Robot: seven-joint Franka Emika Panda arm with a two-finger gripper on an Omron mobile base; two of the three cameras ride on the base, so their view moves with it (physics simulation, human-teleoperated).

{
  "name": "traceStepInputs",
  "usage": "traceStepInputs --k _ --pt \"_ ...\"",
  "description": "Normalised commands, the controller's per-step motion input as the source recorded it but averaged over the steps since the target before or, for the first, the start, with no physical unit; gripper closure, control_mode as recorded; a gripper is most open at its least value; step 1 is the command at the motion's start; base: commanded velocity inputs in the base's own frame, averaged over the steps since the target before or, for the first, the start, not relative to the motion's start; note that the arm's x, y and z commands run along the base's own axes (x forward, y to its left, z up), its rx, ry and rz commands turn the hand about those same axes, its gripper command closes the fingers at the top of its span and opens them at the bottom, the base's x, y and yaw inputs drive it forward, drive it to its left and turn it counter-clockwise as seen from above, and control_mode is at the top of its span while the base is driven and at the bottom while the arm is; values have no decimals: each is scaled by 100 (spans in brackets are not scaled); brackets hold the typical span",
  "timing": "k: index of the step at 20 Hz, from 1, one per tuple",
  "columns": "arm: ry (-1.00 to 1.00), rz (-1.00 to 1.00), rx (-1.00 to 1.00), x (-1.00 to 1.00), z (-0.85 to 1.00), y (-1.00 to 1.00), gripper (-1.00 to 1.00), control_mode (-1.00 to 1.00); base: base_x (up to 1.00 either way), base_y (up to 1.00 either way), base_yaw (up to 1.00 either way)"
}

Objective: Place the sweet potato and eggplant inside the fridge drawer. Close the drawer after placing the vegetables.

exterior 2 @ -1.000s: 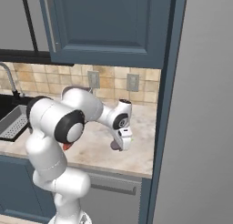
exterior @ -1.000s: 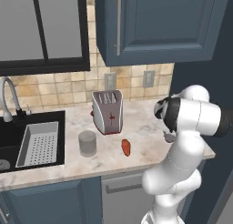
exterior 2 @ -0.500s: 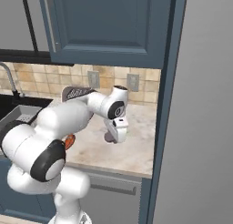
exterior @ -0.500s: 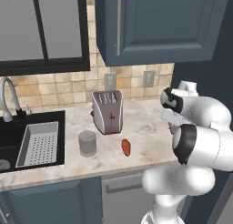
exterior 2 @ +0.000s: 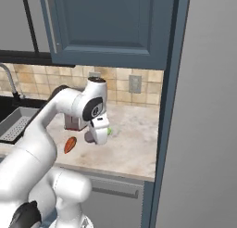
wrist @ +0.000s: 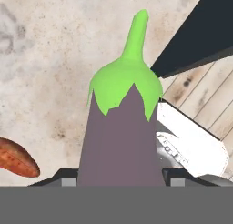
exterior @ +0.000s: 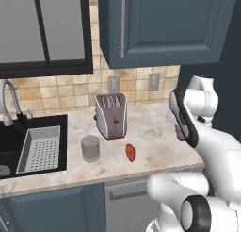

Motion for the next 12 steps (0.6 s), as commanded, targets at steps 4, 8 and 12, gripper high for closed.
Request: traceStepInputs --k 4,8,12 --pt "2 1 -13 -34 3 74 100 -100 0 0 0" --pt "3 8 -14 -4 -10 47 100 -100 0 0 0" --pt "-1 0 -2 0 0 8 100 -100 0 0 0"
